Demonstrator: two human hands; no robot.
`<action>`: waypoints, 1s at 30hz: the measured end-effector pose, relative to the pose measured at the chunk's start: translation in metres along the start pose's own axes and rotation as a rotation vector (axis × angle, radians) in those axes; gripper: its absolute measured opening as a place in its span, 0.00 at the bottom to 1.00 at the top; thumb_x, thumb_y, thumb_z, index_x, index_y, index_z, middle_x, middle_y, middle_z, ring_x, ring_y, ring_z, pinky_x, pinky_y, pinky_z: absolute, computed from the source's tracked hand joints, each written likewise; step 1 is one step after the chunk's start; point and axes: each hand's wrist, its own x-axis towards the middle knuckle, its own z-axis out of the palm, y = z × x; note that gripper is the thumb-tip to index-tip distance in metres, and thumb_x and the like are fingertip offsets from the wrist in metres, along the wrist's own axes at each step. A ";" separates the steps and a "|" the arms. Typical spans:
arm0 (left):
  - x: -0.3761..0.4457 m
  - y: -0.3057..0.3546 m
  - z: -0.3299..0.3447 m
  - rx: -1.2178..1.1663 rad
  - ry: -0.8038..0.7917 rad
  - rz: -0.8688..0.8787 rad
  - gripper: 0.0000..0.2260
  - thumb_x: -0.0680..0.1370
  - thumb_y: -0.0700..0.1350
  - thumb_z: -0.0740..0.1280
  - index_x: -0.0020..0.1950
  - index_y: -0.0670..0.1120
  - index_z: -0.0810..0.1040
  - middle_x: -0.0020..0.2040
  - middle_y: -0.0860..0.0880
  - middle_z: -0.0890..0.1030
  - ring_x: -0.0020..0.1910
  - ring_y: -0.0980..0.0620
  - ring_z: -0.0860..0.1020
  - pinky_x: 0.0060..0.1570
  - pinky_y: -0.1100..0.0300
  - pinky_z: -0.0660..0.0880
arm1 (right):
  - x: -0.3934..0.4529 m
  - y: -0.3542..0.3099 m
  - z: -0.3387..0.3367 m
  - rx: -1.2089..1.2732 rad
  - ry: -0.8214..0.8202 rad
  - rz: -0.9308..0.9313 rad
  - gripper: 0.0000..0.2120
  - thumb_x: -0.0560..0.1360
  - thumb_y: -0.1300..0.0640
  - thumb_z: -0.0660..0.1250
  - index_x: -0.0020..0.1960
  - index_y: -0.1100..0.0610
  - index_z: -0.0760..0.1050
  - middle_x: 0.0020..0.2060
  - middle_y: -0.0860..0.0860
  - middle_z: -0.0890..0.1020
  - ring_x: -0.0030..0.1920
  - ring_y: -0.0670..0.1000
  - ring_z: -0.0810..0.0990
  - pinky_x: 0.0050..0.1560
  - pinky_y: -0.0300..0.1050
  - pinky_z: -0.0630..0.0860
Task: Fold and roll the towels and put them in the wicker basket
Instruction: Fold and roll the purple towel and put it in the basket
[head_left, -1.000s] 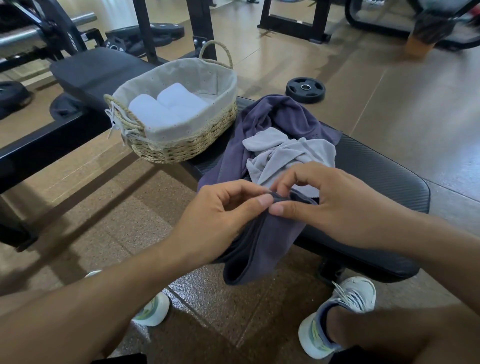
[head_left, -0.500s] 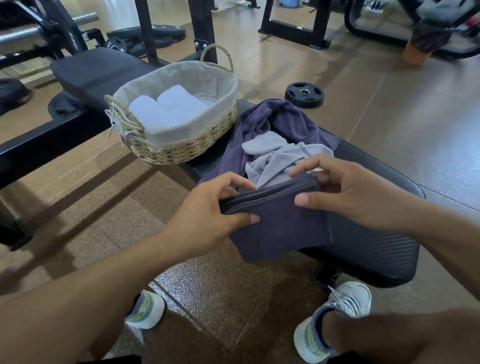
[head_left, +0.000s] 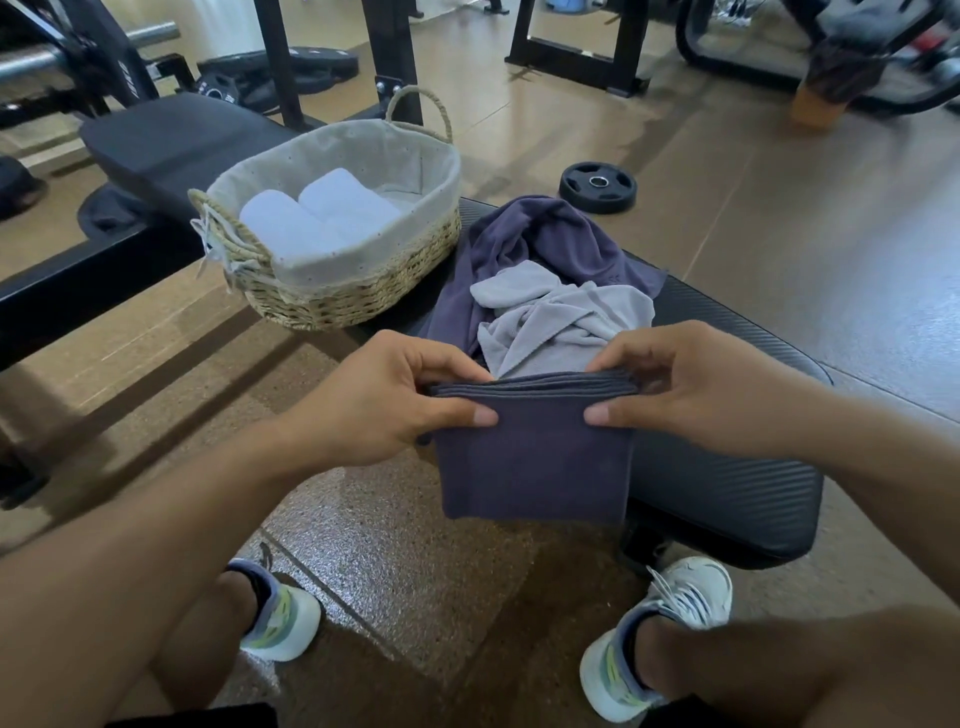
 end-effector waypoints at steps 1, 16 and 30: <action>0.001 -0.003 0.001 -0.013 -0.010 0.009 0.13 0.67 0.49 0.78 0.51 0.51 0.87 0.47 0.44 0.88 0.49 0.36 0.85 0.54 0.29 0.76 | -0.001 -0.002 0.002 -0.007 -0.015 -0.006 0.14 0.69 0.47 0.78 0.53 0.45 0.82 0.46 0.41 0.87 0.45 0.44 0.86 0.52 0.43 0.79; 0.041 -0.011 0.001 0.009 0.147 0.198 0.14 0.78 0.32 0.69 0.61 0.44 0.79 0.57 0.50 0.85 0.55 0.57 0.83 0.60 0.64 0.76 | 0.024 0.012 -0.004 -0.105 0.275 -0.028 0.10 0.75 0.40 0.71 0.45 0.46 0.79 0.38 0.37 0.81 0.35 0.40 0.80 0.40 0.39 0.73; 0.074 -0.027 -0.002 0.137 0.175 0.107 0.29 0.70 0.41 0.81 0.66 0.54 0.74 0.54 0.53 0.83 0.48 0.57 0.83 0.53 0.61 0.79 | 0.056 0.041 -0.001 -0.195 0.308 -0.012 0.21 0.66 0.55 0.82 0.54 0.47 0.77 0.44 0.40 0.82 0.44 0.35 0.78 0.42 0.27 0.69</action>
